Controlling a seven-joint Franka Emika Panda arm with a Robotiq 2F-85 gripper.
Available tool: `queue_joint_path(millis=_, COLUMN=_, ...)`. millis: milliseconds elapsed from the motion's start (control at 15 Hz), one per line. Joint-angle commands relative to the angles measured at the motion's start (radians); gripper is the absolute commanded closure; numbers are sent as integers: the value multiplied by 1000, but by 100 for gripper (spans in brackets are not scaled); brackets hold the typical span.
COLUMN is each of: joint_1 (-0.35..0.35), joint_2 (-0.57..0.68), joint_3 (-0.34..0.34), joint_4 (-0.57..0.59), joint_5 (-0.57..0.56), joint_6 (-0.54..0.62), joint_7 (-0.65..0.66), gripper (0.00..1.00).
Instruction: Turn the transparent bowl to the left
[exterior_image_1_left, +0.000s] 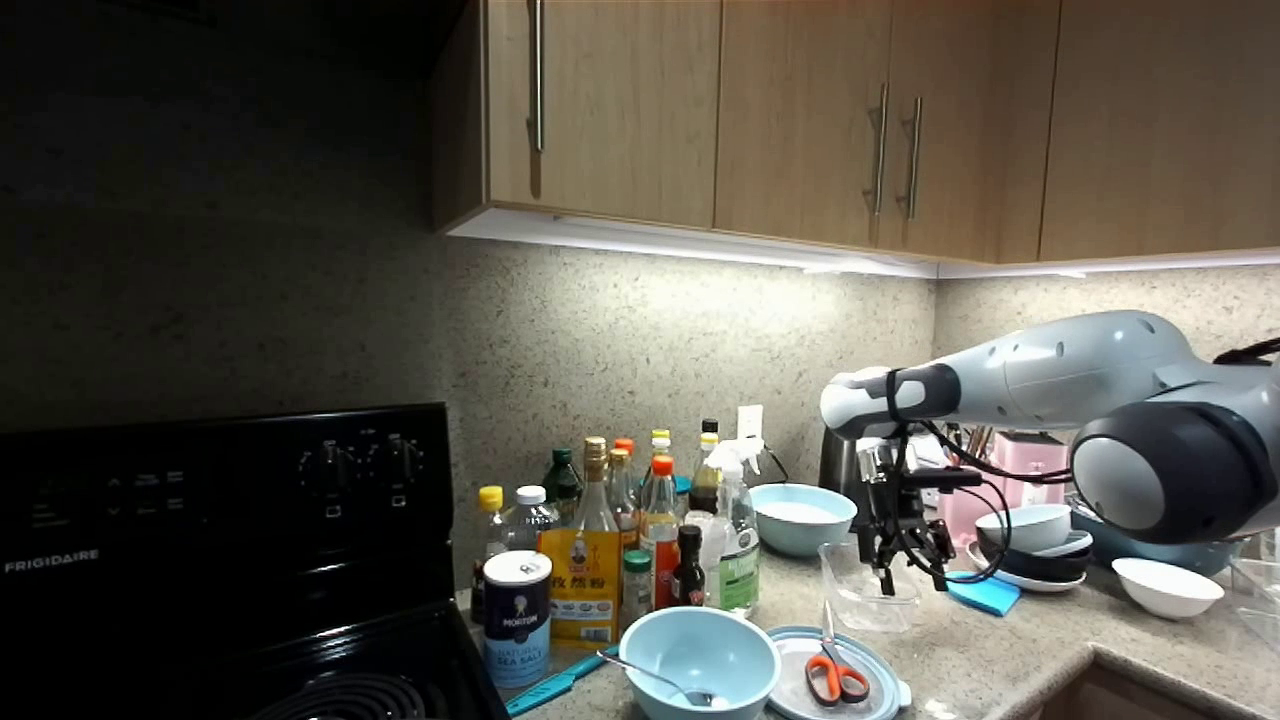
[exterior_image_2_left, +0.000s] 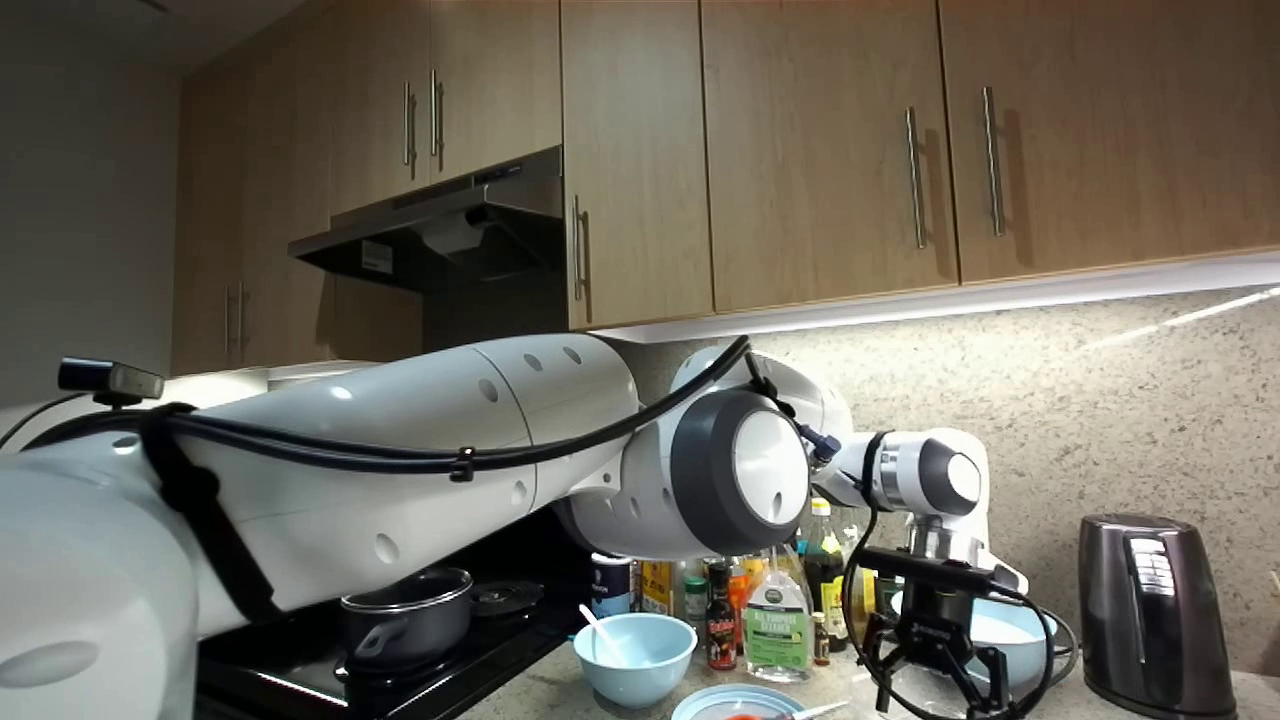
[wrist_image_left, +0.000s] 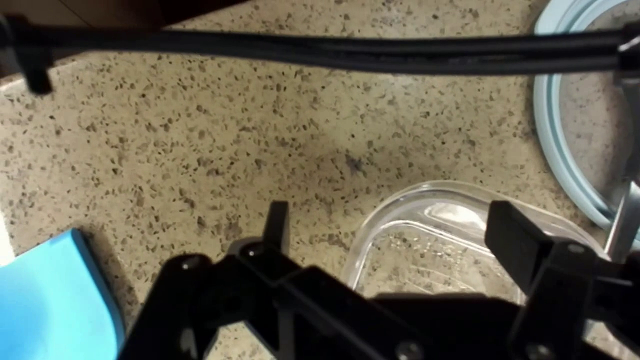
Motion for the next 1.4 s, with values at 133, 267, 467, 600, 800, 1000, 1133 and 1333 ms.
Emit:
queue_joint_path(millis=133, joint_1=-25, joint_2=14, joint_3=1, joint_4=30, joint_5=4, joint_6=14, joint_7=-12, gripper=0)
queue_joint_path(millis=267, joint_1=-19, joint_2=6, joint_3=-3, joint_4=10, joint_5=-1, joint_6=10, joint_7=-20, gripper=0)
queue_joint_path(millis=467, joint_1=-25, joint_2=10, joint_3=3, joint_4=26, joint_5=19, joint_6=29, joint_7=9, gripper=0)
queue_joint_path(millis=600, joint_1=-33, joint_2=19, joint_3=4, joint_4=35, joint_5=28, joint_6=34, joint_7=42, gripper=0)
queue_joint_path(millis=800, joint_1=-39, joint_2=33, joint_3=2, joint_4=43, joint_5=21, joint_6=32, joint_7=58, gripper=0)
queue_joint_path(millis=1000, joint_1=-43, joint_2=46, joint_3=1, joint_4=52, joint_5=17, joint_6=31, joint_7=60, gripper=0)
queue_joint_path(millis=1133, joint_1=-41, joint_2=54, joint_3=0, joint_4=55, joint_5=11, joint_6=23, joint_7=51, gripper=25)
queue_joint_path(millis=1333, joint_1=-39, joint_2=61, joint_3=-3, joint_4=55, joint_5=8, joint_6=21, joint_7=58, gripper=40)
